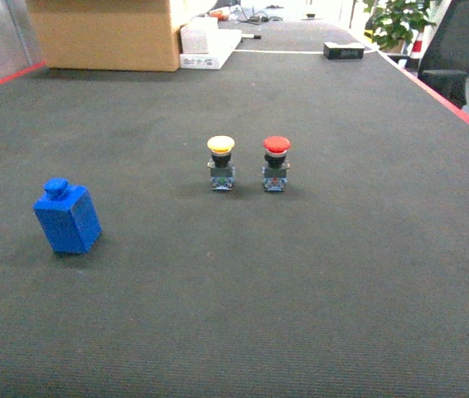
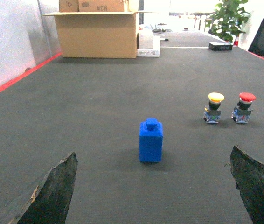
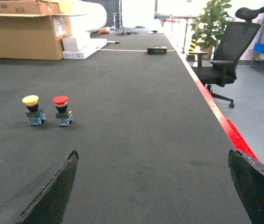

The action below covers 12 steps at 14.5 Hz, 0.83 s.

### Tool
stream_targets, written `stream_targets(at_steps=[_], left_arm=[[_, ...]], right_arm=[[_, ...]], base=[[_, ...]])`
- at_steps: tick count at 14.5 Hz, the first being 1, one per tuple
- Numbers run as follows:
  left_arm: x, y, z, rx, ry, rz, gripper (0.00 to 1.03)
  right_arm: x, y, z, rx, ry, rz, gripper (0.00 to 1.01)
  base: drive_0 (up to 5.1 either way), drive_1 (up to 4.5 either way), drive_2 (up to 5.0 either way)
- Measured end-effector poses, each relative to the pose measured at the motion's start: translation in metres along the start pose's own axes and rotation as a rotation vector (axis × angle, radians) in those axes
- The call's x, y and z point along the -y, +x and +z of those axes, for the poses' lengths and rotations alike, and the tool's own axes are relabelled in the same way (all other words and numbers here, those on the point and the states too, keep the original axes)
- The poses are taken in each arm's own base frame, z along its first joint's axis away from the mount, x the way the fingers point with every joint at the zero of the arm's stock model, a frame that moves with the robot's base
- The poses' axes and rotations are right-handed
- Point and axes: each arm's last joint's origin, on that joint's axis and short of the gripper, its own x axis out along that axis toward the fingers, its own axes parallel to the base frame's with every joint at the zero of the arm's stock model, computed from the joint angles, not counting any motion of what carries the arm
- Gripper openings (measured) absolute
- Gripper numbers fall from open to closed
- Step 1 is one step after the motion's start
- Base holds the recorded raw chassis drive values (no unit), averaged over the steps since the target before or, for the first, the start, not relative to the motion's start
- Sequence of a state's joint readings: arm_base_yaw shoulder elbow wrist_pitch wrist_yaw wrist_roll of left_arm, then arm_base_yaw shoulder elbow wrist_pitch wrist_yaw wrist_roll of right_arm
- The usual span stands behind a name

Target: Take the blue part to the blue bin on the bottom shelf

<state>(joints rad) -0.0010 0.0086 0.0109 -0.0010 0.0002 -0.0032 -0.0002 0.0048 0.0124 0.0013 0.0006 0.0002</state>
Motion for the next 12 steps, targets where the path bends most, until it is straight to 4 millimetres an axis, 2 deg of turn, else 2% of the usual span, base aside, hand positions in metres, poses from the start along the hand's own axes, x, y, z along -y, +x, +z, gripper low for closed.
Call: stream_targets(at_steps=[12], left_arm=[[0.0,0.0,-0.0003,-0.003,0.002,0.0,0.98]], right_arm=[[0.0,0.0,-0.0006,-0.006,0.0,0.0,0.98]], base=[[0.0,0.0,0.0]])
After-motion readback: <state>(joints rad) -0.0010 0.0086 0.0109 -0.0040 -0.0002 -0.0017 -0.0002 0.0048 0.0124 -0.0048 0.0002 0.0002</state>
